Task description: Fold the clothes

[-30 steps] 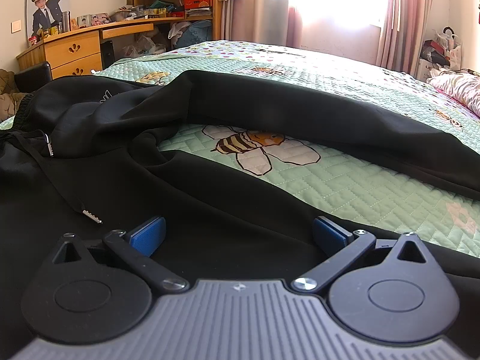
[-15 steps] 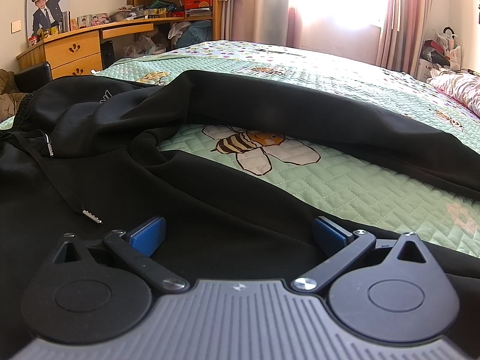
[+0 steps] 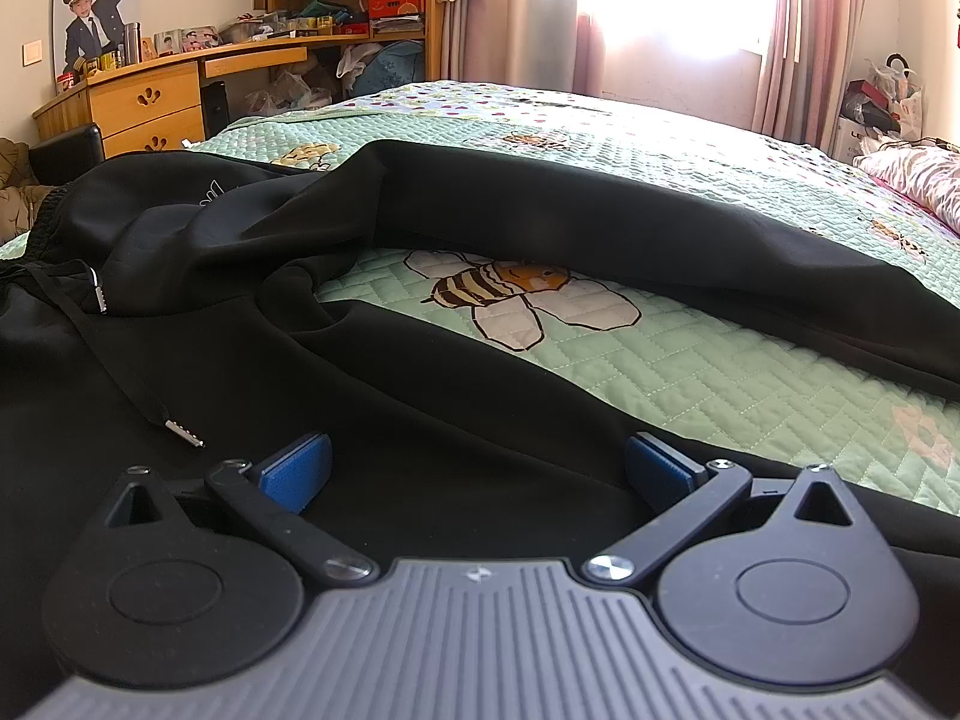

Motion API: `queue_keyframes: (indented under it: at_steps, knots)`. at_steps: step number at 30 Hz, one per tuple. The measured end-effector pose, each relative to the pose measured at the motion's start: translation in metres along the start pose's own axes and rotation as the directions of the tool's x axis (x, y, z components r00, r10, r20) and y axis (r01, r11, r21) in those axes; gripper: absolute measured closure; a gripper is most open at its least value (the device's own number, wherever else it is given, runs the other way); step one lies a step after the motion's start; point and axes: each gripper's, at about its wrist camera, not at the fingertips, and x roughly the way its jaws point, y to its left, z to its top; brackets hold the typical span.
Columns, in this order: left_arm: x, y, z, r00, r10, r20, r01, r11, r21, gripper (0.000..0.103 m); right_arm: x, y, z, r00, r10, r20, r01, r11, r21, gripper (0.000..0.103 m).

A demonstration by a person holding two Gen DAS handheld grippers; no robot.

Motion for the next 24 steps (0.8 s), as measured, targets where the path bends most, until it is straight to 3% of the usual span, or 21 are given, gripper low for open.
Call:
queue_keyframes:
  at_steps: [6,18,24]
  knots:
    - [0.011,-0.007,-0.007,1.000,-0.003,-0.017,0.004,1.000,0.027,0.004,0.000,0.000,0.000,1.000,0.000,0.000,0.000,1.000,0.000,0.000]
    - [0.032,0.017,-0.015,0.996,0.051,-0.080,-0.051,0.999,0.000,0.003,0.000,0.000,0.000,1.000,0.000,0.000,0.000,1.000,0.000,0.000]
    - [0.037,0.007,-0.015,0.995,0.039,-0.092,-0.038,0.999,0.020,0.003,0.000,0.000,0.000,1.000,0.000,0.000,0.000,1.000,0.000,0.000]
